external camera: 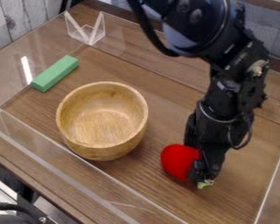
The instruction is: Move the red fruit to the left
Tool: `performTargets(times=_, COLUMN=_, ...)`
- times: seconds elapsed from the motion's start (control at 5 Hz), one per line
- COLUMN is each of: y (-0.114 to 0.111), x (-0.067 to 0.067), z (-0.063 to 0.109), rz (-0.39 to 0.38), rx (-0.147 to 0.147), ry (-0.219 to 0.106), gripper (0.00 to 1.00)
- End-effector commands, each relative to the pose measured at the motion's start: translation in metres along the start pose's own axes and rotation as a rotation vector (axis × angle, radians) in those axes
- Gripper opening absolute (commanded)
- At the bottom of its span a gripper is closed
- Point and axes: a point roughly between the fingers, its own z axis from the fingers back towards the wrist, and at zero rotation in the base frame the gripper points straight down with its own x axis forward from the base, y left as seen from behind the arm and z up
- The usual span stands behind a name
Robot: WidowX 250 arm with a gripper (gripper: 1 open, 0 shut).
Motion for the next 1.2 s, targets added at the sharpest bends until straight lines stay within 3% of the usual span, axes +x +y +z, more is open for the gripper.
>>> performTargets(times=0.0, y=0.001, x=0.010, z=0.013, rz=-0.027, rx=0.040, ry=-0.055, gripper=1.00)
performTargets(times=0.2, y=0.000, x=0.008, z=0.003, rz=-0.042, rx=0.041, ry=-0.063, gripper=1.00)
performTargets(times=0.4, y=-0.002, x=0.008, z=0.002, rz=-0.058, rx=0.046, ry=-0.063, gripper=0.00)
performTargets(times=0.6, y=0.004, x=0.004, z=0.010, rz=0.005, rx=0.064, ry=-0.052, gripper=0.00)
performTargets(times=0.8, y=0.014, x=-0.001, z=0.028, rz=0.076, rx=0.105, ry=-0.040, gripper=0.00)
performTargets(times=1.0, y=0.034, x=0.001, z=0.053, rz=0.132, rx=0.170, ry=-0.039, gripper=0.00)
